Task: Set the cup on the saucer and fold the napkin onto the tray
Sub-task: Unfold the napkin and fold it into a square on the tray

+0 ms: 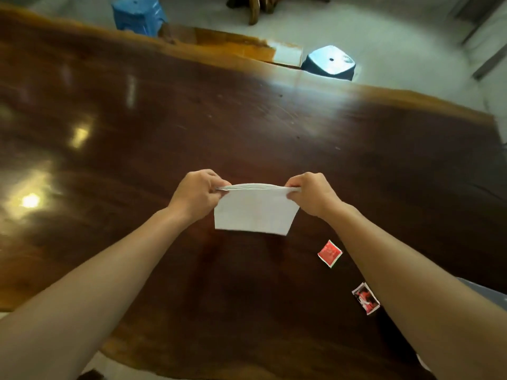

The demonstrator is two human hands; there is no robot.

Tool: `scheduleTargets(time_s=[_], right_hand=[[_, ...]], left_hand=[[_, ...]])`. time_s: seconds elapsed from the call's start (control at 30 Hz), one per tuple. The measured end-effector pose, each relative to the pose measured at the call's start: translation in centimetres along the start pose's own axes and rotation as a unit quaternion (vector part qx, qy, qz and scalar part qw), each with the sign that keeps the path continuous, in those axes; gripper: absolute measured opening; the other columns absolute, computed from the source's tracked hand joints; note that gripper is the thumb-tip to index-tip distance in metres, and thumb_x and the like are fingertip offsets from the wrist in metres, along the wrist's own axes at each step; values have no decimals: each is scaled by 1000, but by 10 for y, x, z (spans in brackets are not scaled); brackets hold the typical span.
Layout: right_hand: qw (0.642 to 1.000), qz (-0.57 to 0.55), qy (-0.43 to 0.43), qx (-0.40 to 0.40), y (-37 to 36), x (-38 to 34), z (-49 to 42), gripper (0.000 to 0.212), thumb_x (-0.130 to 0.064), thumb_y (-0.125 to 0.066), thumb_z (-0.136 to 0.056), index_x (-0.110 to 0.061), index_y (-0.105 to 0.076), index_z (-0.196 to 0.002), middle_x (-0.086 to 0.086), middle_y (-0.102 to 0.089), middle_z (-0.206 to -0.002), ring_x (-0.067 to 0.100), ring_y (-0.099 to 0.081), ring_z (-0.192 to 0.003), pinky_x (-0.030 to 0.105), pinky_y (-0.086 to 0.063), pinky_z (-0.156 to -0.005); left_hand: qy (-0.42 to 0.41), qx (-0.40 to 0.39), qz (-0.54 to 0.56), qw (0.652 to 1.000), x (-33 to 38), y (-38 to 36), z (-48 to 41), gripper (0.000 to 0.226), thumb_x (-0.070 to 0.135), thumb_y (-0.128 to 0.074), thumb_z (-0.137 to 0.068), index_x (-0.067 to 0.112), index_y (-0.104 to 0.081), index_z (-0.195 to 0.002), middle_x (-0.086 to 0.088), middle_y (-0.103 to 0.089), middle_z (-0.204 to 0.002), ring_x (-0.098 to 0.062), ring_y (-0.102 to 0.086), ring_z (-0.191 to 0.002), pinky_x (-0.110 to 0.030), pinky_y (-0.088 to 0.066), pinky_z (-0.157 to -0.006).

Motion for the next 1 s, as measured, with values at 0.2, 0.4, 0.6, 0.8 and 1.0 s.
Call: scheduleTargets(time_s=[0.2,0.4,0.6,0.8,1.0], right_hand=[[991,48,93,86,17,-33,54,27,2,-61,-85,-13,-82,-94,7,-78,-93,28,-68,-88,37,-55,-80],[990,137,27,-16,-95,3,104,32,-2,-54,-90,-19,-77,-104,1,-72,-109,27,-58,-101,39,-49,-87],[987,-9,-73,-142,-159,43,134,19,-9,-60,-92,-17,-76,-98,4,-73,-100,24,-64,-96,42,-55,-85],[936,-261,-235,-18,-148,73,87,9,-33,-66,-94,-24,-67,-94,-4,-69,-93,13,-64,-86,35,-53,-69],[929,-255,-266,31,-175,89,46,15,-38,-55,-99,-25,-60,-96,-8,-62,-92,10,-60,-87,28,-48,-64]], left_hand=[[-118,71,-70,988,33,35,40,29,-2,-77,-81,13,-80,-106,-3,-77,-103,-22,-65,-98,-35,-59,-83],[0,-66,-147,987,-38,-59,113,28,10,-70,-88,25,-78,-110,5,-75,-109,-15,-62,-99,-30,-57,-84],[121,-203,-30,971,-91,-117,167,15,21,-68,-88,33,-76,-92,12,-70,-90,-9,-64,-91,-31,-54,-77],[284,-41,170,943,-132,-100,127,14,36,-74,-87,27,-68,-79,11,-70,-86,-12,-67,-86,-35,-54,-69],[364,-15,205,909,-157,-135,103,21,39,-60,-96,22,-62,-84,0,-74,-89,-24,-71,-87,-47,-59,-75]])
Point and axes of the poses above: each hand's wrist, its own z-axis away from the middle knuckle, its own y-axis out of the back of the hand, x = y × z, the point moved 9 cm from there along -z, towards the middle knuckle
